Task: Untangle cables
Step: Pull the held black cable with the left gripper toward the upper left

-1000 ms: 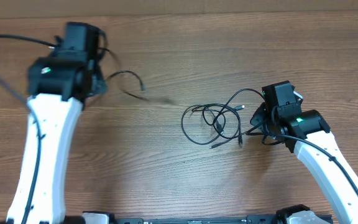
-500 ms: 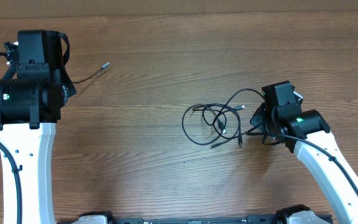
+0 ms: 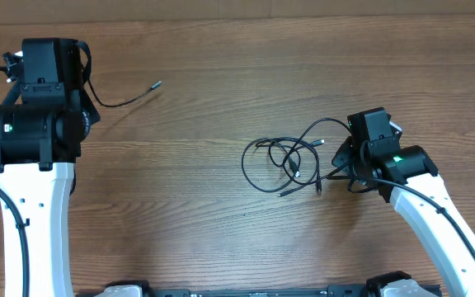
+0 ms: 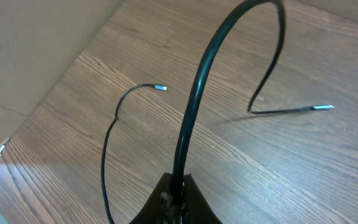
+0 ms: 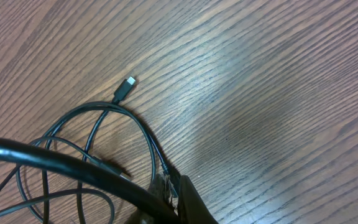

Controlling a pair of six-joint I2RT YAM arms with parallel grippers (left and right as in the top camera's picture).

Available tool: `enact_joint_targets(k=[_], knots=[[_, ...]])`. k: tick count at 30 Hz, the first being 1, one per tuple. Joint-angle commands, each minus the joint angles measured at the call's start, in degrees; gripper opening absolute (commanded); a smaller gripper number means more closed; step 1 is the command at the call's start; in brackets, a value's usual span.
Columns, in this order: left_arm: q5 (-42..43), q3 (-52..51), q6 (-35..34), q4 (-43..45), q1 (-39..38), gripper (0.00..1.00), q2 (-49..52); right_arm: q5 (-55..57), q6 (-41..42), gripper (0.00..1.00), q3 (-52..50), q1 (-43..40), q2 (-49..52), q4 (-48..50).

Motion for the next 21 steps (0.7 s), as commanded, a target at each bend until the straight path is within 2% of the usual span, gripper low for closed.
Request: enact_joint_targets(k=[1,8,21], knots=[[-1.38,-0.35,-1.01,1.31,1.9,0.05,1.55,0.15,0.0,0.04,0.79,-0.15,-0.68,0.13],[-0.79,-0.35,-1.05,4.44,7.41,0.05,5.31,0.15,0.0,0.04,0.79,-0.15,-0.68,0.13],[-0.52,-0.35,-6.34,9.16,19.82,0.04,8.46,0.15,0.02,0.04,0.79,-0.15,-0.68,0.17]])
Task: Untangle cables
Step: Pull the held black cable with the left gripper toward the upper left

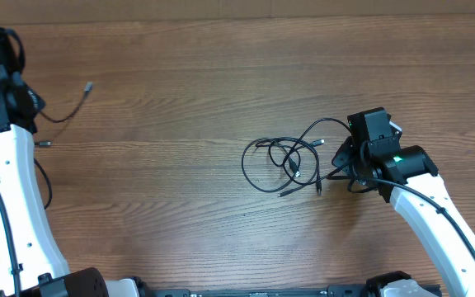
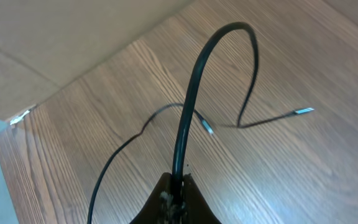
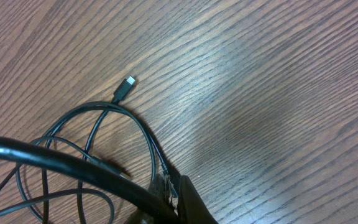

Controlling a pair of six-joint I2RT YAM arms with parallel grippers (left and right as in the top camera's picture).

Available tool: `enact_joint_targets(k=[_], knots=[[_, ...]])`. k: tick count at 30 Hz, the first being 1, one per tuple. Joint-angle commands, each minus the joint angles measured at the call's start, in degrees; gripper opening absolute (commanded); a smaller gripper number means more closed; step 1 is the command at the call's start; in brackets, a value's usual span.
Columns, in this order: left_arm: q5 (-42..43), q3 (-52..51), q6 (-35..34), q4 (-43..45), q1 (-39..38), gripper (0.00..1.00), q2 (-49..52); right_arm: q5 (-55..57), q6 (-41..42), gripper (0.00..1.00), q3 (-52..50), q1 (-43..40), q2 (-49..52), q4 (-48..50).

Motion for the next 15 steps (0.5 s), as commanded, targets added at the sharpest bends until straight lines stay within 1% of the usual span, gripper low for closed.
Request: enact_joint_targets(k=[1,4,8,9,10,11,12,13,14,15], knots=[[-0.55,-0.28,-4.37,0.76,2.51,0.04,0.33,0.15,-0.02,0.04,0.79,-0.13,-0.68,0.22],[-0.57,-0.28,-6.32,0.81,3.58,0.04,0.33,0.15,-0.02,0.04,0.79,-0.13,-0.68,0.22],[-0.46,-0.28,-6.51,0.28,3.72,0.04,0.33,0.13,-0.02,0.04,0.79,-0.13,-0.68,0.2],[0.33,-0.28,-6.49,-0.11,3.74,0.1,0.33,0.13,0.0,0.04,0.79,-0.13,-0.68,0.22],[0.59,-0.28,-6.51,-0.48,3.74,0.22,0.33,0.13,0.0,0.04,0.79,-0.13,-0.68,0.22],[0.83,-0.28,-6.51,-0.81,3.72,0.36,0.33,0.13,-0.02,0.04,0.79,-0.13,-0.68,0.2],[1.29,-0.28,-6.49,-1.25,3.74,0.45,0.33,0.13,0.0,0.04,0.79,-0.13,-0.68,0.2],[2.01,-0.28,-6.49,-1.44,3.74,0.59,0.33,0.13,-0.02,0.04,0.79,-0.13,-0.68,0.17],[2.95,-0.28,-6.49,-1.64,3.74,0.63,0.33,0.13,-0.02,0.04,0.79,-0.13,-0.68,0.17],[3.91,-0.28,-6.49,-1.99,3.72,0.64,0.33,0.13,-0.02,0.04,0.79,-0.13,-0.68,0.15]])
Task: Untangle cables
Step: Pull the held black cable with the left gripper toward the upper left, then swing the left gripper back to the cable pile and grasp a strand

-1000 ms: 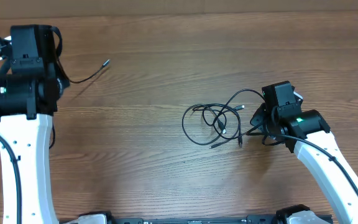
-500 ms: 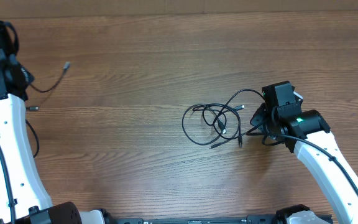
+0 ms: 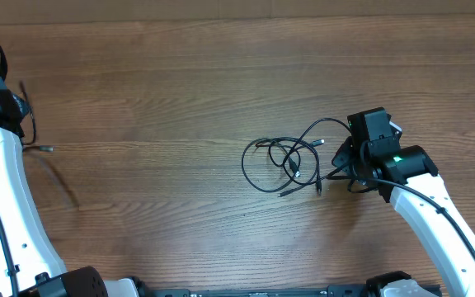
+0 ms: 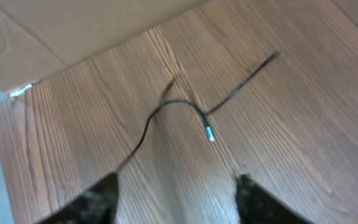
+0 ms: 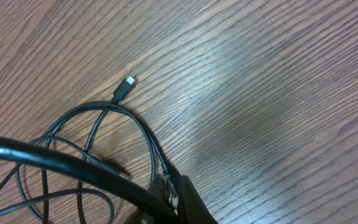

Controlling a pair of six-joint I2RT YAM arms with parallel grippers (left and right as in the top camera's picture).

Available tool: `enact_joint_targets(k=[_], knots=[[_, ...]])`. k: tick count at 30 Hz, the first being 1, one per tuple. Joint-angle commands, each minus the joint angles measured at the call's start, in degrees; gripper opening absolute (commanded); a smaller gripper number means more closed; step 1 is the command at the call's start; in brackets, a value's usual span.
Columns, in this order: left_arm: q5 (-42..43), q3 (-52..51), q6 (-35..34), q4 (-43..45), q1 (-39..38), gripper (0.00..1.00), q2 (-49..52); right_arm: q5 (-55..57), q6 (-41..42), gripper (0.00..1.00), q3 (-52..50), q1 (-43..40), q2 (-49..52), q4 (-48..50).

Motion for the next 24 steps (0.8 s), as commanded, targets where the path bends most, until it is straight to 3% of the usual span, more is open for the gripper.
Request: enact_joint_targets(k=[1,12,24], knots=[[3.91,-0.31,-0.7,-0.9,0.09,0.64,0.33,0.13,-0.02,0.04,0.81,-0.13,-0.68,0.2],[23.5,-0.31,-0.42,-5.73,-0.24,0.68,0.33,0.13,-0.02,0.04,0.81,-0.13,-0.68,0.09],[26.64,-0.31,6.43,-7.34,-10.62,0.68,0.33,0.13,-0.02,0.04,0.81,-0.13,-0.68,0.04]])
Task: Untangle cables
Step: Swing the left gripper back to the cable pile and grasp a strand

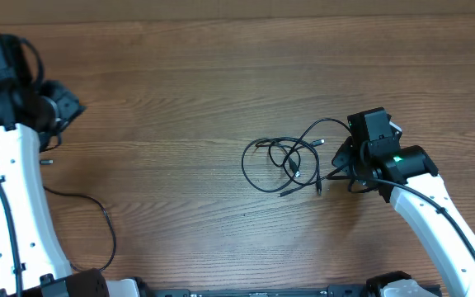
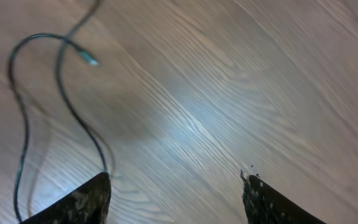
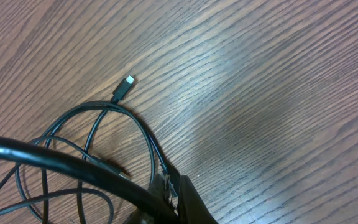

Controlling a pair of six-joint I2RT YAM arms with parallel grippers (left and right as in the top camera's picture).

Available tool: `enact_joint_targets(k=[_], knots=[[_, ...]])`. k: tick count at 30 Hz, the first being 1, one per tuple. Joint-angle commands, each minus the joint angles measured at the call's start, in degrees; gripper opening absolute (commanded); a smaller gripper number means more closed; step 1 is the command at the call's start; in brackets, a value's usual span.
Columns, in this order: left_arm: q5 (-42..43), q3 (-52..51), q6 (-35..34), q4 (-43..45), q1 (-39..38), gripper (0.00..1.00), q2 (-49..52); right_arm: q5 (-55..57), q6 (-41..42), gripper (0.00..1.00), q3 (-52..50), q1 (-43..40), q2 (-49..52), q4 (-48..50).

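Note:
A tangle of thin black cables (image 1: 287, 161) lies at mid-table. My right gripper (image 1: 346, 162) at its right side is shut on one strand (image 3: 157, 163), low on the wood. A thicker black cable (image 3: 48, 159) crosses the right wrist view, and a loose plug (image 3: 125, 84) lies beyond it. A separate black cable (image 1: 97, 210) lies on the left front of the table, also visible as a separate cable (image 2: 23, 106) with its plug (image 2: 91, 61). My left gripper (image 2: 176, 199) hangs open and empty above the wood at the far left (image 1: 60, 107).
The wooden table (image 1: 188, 99) runs to a back edge along the top of the overhead view. The left arm's white link (image 1: 15, 206) stands beside the loose cable. The right arm's link (image 1: 435, 219) stretches to the front right.
The left gripper, open then too, has turned and moved slightly right. The loose cable, then blurred at the far left edge, now lies still on the left front. The right gripper is unchanged.
My left gripper was first shut on a separate cable, holding it up over the left of the table. It then held it further left. Then it was open with the cable beneath it. Now the cable rests on the wood. The right gripper stayed shut on the tangle throughout.

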Motion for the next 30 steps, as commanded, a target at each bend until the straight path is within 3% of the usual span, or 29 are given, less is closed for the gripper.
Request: enact_joint_targets(k=[1,13,21,25,30], knots=[[1.55,-0.31,4.46,0.0,-5.07,0.68,0.33,0.15,0.0,0.04,0.81,-0.15,-0.68,0.11],[3.04,-0.33,6.82,1.51,-25.27,0.86,1.4,-0.26,-0.02,0.04,0.81,-0.15,-0.68,-0.13],[13.25,-0.33,13.68,5.46,-34.53,0.85,9.25,-4.83,-3.26,0.04,0.81,-0.15,-0.68,1.16],[15.47,-0.33,13.99,7.34,-36.92,0.85,14.01,-4.83,-3.23,0.04,0.81,-0.15,-0.68,1.14],[21.99,-0.33,19.93,9.73,-39.52,0.85,19.71,-4.85,-3.23,0.04,0.81,-0.15,-0.68,0.52]])
